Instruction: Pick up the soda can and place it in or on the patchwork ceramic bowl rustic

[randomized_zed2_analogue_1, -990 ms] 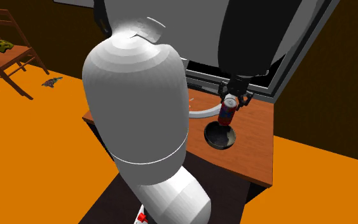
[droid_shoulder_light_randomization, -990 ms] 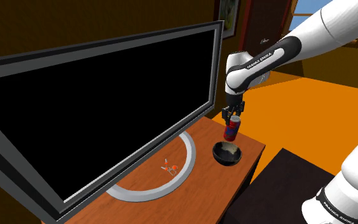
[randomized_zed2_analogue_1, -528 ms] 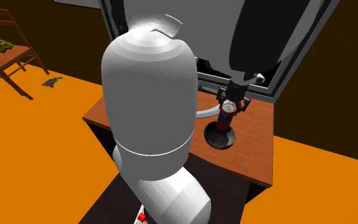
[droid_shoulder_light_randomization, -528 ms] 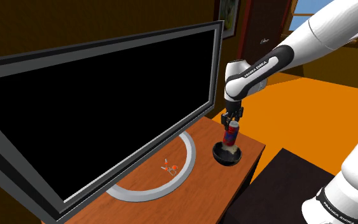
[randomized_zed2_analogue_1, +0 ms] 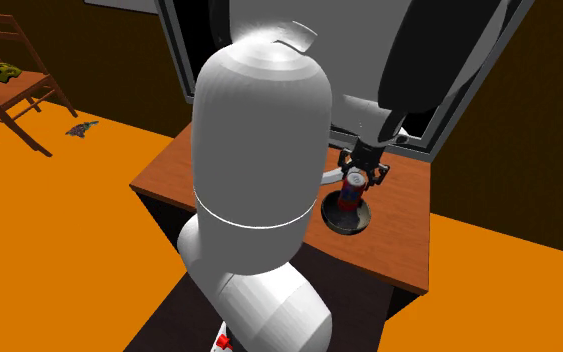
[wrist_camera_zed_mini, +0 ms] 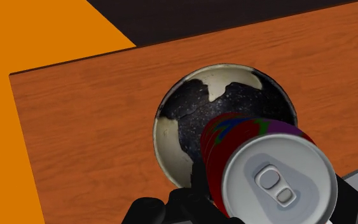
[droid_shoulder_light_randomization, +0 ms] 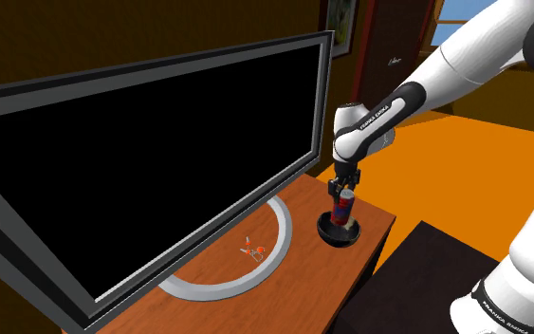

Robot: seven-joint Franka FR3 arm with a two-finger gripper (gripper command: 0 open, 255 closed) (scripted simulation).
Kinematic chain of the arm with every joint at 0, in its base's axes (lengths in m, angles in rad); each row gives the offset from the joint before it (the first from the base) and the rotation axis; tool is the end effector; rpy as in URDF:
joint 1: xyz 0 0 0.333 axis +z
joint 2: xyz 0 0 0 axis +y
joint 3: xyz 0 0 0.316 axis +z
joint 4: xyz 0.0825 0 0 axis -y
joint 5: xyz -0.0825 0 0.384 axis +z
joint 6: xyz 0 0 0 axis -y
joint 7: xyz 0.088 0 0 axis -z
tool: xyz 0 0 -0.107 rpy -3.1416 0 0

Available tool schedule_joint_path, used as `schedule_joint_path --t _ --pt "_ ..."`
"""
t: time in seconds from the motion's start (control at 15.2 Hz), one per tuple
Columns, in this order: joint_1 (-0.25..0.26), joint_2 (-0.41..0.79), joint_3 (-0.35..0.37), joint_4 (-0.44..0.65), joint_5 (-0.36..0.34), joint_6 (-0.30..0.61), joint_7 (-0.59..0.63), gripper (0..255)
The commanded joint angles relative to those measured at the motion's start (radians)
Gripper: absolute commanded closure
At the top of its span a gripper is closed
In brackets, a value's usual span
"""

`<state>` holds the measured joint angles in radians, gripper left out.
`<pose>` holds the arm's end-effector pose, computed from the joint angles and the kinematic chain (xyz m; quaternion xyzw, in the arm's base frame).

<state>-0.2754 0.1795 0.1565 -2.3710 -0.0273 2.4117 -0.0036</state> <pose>0.4893 -0.0572 0.2393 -0.9966 0.0470 0.0676 0.0097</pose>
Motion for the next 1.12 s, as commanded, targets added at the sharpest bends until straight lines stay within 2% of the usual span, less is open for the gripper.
schedule_joint_path --t 0.0,0.53,0.59,0.92,1.06 --pt "0.0 0.031 -0.003 -0.001 -0.008 0.033 0.004 255" --pt "0.001 0.031 -0.003 -0.001 -0.008 0.033 0.004 255" --pt "0.001 0.031 -0.003 -0.001 -0.008 0.033 0.004 0" --pt "0.001 0.031 -0.003 -0.001 -0.008 0.033 0.004 0" --pt "-0.002 -0.02 0.001 0.016 0.005 -0.035 -0.006 0"
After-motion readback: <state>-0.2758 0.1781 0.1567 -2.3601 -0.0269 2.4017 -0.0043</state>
